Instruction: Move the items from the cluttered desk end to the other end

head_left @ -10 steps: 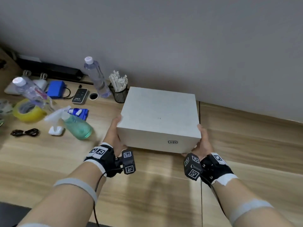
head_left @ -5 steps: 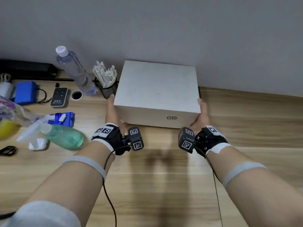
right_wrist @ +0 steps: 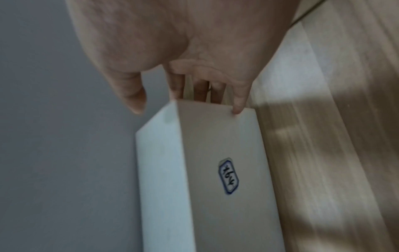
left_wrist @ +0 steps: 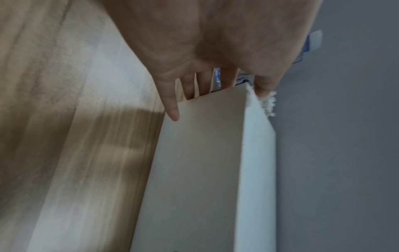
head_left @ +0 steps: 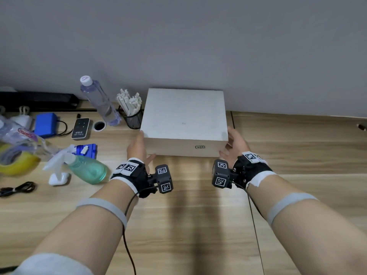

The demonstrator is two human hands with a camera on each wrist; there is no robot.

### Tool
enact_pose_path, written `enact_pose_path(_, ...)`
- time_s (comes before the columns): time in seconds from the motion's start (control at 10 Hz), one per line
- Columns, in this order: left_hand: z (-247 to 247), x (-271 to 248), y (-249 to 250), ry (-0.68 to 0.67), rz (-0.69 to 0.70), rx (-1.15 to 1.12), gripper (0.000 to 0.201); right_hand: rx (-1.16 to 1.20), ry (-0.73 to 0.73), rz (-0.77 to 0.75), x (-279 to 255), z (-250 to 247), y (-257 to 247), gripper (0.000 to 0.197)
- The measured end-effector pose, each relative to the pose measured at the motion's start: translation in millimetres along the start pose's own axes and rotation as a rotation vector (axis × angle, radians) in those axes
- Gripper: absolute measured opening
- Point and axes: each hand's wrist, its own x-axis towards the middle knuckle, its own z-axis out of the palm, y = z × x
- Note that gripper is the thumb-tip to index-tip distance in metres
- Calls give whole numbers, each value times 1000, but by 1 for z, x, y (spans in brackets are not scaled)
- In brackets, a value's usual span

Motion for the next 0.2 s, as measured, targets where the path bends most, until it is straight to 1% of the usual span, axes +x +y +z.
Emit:
enact_pose_path(0.1,7,-25,13,23,56,28,22,-41,-47,-105,-21,-10,-15,20)
enact_pose_path(0.2,17,-54,20,38,141,39,22,-48,-121,-210,-44,-19,-38,33)
